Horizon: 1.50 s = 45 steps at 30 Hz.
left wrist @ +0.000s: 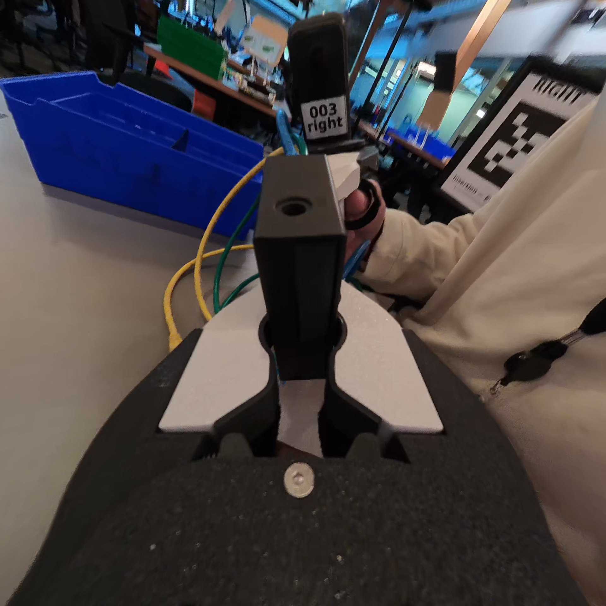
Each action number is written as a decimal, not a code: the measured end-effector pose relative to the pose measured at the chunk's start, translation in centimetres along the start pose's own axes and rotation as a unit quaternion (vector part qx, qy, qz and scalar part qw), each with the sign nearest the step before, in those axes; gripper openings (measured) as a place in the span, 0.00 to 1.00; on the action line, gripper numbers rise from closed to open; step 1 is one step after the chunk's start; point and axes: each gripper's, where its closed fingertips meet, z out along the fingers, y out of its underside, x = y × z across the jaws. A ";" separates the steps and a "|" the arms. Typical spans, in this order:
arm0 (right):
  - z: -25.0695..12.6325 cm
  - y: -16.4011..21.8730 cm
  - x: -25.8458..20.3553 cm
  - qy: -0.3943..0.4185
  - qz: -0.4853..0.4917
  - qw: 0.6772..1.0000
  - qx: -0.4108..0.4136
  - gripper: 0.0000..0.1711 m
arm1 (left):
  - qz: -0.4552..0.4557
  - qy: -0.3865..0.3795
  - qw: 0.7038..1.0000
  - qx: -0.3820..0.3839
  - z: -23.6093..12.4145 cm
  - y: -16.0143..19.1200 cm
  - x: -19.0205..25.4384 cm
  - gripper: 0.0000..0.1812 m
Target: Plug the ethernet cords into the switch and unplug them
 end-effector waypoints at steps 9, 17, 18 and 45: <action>0.5 0.3 -1.1 -0.020 -0.019 1.000 -0.004 0.02 | 0.029 -0.015 0.998 -0.052 0.6 1.8 0.3 0.16; 0.3 -0.7 -0.4 0.022 -0.032 0.999 0.006 0.07 | 0.021 -0.024 0.999 -0.002 0.3 -0.1 0.1 0.16; 0.1 -0.2 -0.3 0.037 -0.052 0.998 -0.016 0.12 | 0.020 -0.029 0.999 0.001 0.2 -0.2 0.0 0.16; 1.7 -2.7 0.4 -0.007 -0.440 0.747 -0.499 0.16 | 0.120 -0.270 0.951 -0.093 -2.7 0.3 -3.0 0.20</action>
